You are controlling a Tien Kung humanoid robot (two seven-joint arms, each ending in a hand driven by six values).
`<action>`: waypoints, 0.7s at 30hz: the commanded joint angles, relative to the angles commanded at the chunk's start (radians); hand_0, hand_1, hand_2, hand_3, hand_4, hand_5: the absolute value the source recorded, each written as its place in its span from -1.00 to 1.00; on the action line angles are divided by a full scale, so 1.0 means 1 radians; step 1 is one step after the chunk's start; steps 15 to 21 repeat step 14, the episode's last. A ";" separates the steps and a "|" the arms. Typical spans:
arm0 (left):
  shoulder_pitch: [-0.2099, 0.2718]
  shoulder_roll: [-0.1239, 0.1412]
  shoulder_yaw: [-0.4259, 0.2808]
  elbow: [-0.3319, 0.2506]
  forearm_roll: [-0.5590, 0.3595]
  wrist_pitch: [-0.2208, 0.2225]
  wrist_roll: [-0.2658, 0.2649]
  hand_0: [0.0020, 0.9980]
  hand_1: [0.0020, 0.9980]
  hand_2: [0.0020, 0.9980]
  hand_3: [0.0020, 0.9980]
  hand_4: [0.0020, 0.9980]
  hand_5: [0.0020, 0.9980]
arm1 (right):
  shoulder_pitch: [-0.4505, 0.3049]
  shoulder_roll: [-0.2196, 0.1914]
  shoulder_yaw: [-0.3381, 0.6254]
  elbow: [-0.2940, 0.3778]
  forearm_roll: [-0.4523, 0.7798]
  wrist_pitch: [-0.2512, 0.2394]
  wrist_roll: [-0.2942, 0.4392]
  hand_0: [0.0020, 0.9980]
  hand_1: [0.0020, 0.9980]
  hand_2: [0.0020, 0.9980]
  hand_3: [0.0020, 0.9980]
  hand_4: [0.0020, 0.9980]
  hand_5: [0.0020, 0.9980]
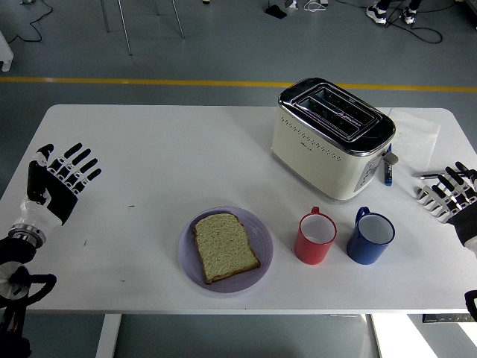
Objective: Push plate across desktop,pick up the break from the machine,place the break in the plate
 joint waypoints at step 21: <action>0.003 -0.012 0.004 0.002 -0.007 -0.015 -0.011 0.50 0.52 0.57 0.46 0.15 1.00 | 0.000 0.003 -0.004 -0.012 -0.028 0.014 0.068 0.54 0.46 0.45 0.35 -0.05 0.16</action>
